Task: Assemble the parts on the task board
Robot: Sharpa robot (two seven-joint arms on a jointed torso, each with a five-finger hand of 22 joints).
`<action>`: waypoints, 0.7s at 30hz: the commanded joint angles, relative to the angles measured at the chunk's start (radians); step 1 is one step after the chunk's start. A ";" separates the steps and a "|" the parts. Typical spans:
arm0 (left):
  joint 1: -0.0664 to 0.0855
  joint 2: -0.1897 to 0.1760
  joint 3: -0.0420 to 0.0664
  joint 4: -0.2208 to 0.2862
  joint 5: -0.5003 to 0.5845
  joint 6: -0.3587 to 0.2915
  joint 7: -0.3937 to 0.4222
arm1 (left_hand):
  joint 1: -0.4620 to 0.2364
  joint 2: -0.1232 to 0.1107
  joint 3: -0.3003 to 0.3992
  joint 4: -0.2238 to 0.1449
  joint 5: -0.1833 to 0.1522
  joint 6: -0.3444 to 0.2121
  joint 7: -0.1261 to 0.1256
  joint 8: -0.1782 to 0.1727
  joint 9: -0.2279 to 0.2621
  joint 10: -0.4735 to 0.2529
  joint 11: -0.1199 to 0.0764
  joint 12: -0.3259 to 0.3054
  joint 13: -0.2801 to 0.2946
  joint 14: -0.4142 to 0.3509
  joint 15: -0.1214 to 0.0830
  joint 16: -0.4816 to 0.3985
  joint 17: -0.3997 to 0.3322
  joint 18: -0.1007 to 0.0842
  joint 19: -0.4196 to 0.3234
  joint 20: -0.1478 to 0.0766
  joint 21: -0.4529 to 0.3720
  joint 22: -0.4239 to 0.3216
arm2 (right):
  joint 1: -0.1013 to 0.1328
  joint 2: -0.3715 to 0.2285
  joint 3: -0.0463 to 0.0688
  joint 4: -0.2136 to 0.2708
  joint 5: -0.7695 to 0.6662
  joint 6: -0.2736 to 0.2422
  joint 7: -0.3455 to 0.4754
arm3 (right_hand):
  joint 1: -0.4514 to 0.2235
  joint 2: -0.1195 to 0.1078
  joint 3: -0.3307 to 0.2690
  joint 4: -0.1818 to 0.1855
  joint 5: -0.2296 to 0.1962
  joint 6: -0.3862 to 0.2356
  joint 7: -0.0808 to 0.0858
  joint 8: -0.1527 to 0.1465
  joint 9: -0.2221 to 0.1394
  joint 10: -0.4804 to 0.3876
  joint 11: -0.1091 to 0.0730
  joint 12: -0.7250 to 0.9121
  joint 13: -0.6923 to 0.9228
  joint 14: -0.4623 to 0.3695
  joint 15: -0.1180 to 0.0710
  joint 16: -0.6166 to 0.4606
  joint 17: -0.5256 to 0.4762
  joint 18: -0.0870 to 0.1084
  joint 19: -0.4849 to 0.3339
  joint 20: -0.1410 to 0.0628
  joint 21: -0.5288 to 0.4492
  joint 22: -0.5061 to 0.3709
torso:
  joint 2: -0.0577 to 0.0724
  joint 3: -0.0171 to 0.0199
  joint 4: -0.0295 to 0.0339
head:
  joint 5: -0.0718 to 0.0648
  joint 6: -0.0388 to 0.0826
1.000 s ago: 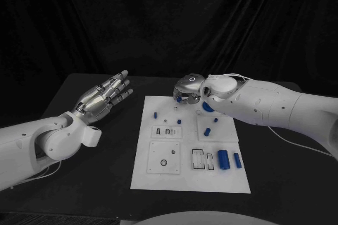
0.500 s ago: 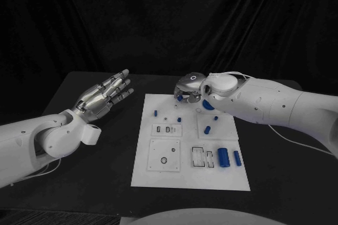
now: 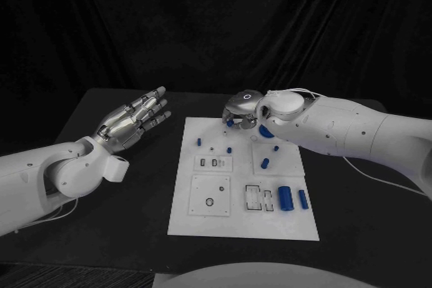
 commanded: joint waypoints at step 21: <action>0.002 0.003 0.001 -0.004 -0.001 0.022 -0.022 | 0.008 0.002 0.016 0.002 0.004 0.014 0.010 0.010 0.002 0.001 0.009 0.006 0.002 0.000 0.019 -0.004 -0.001 0.018 0.001 0.016 -0.003 0.001 | -0.003 0.016 0.000 -0.008 -0.003 0.009 -0.021 | -0.025 0.015 0.040 0.000 -0.013 -0.051 -0.009 -0.006 -0.016 -0.071 0.008 -0.009 -0.005 -0.030 0.005 -0.034 -0.047 -0.013 -0.029 0.002 -0.023 -0.026 | -0.002 0.0000 -0.0016 | 0.003 -0.006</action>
